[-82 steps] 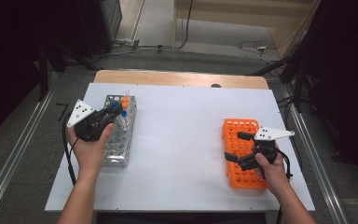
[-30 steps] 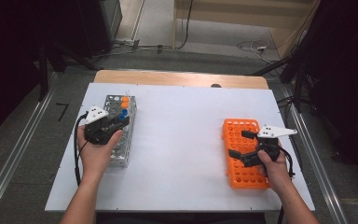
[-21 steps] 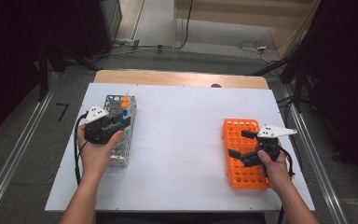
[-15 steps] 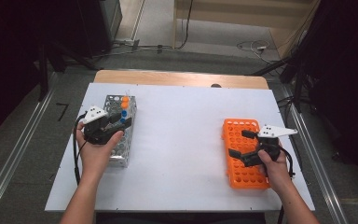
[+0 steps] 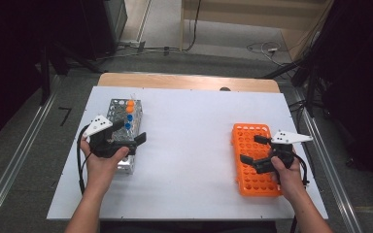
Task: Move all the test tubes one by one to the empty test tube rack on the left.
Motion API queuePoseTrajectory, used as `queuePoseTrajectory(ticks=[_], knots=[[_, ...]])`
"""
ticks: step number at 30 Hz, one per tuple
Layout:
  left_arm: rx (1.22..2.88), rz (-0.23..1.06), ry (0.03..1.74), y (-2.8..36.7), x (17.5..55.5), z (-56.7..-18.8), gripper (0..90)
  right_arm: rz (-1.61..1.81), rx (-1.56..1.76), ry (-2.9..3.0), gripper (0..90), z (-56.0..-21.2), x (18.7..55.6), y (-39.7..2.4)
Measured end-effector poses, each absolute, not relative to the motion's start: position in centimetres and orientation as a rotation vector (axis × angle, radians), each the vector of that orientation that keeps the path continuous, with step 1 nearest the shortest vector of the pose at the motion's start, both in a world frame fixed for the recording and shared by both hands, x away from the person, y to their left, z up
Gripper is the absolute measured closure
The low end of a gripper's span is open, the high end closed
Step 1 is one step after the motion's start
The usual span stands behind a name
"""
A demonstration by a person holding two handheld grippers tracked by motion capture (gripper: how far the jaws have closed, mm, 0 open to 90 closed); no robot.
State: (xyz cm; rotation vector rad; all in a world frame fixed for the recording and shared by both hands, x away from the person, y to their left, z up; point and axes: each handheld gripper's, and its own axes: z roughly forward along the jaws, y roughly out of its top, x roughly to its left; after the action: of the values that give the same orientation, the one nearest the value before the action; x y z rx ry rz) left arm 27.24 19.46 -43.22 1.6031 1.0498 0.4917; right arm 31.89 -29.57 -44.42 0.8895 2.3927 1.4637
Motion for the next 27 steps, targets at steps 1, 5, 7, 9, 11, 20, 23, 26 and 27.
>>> queuePoseTrajectory(ticks=[1, 5, 7, 9, 11, 20, 23, 26, 27], knots=[[1.610, 0.485, 1.038, 19.4, 27.1, -43.3, 0.5, 1.468, 0.894, 2.390, 0.0, -44.4, 31.9, -29.6], [1.616, 0.476, 1.008, 18.9, 26.3, -43.4, 0.0, 1.471, 0.899, 2.381, 0.0, -44.4, 31.7, -29.8], [1.623, 0.471, 0.987, 18.8, 25.9, -43.6, 0.0, 1.474, 0.898, 2.374, 0.0, -44.4, 31.6, -29.9], [1.627, 0.472, 0.982, 18.7, 25.5, -43.8, 0.0, 1.482, 0.897, 2.365, 0.0, -44.3, 31.5, -30.0], [1.627, 0.466, 0.979, 18.7, 25.1, -44.0, 0.0, 1.488, 0.906, 2.356, 0.0, -44.3, 31.5, -30.2], [1.626, 0.478, 0.965, 19.9, 23.3, -44.3, 0.0, 1.481, 0.922, 2.338, 0.0, -44.6, 31.2, -31.0], [1.621, 0.482, 0.960, 20.4, 22.7, -44.5, 0.0, 1.468, 0.926, 2.338, 0.0, -44.8, 30.6, -31.6], [1.624, 0.485, 0.952, 20.6, 22.0, -44.6, 0.0, 1.463, 0.943, 2.324, 0.0, -44.9, 30.2, -32.4], [1.625, 0.484, 0.948, 20.8, 21.8, -44.6, 0.0, 1.463, 0.947, 2.322, 0.0, -44.9, 30.1, -32.6]])
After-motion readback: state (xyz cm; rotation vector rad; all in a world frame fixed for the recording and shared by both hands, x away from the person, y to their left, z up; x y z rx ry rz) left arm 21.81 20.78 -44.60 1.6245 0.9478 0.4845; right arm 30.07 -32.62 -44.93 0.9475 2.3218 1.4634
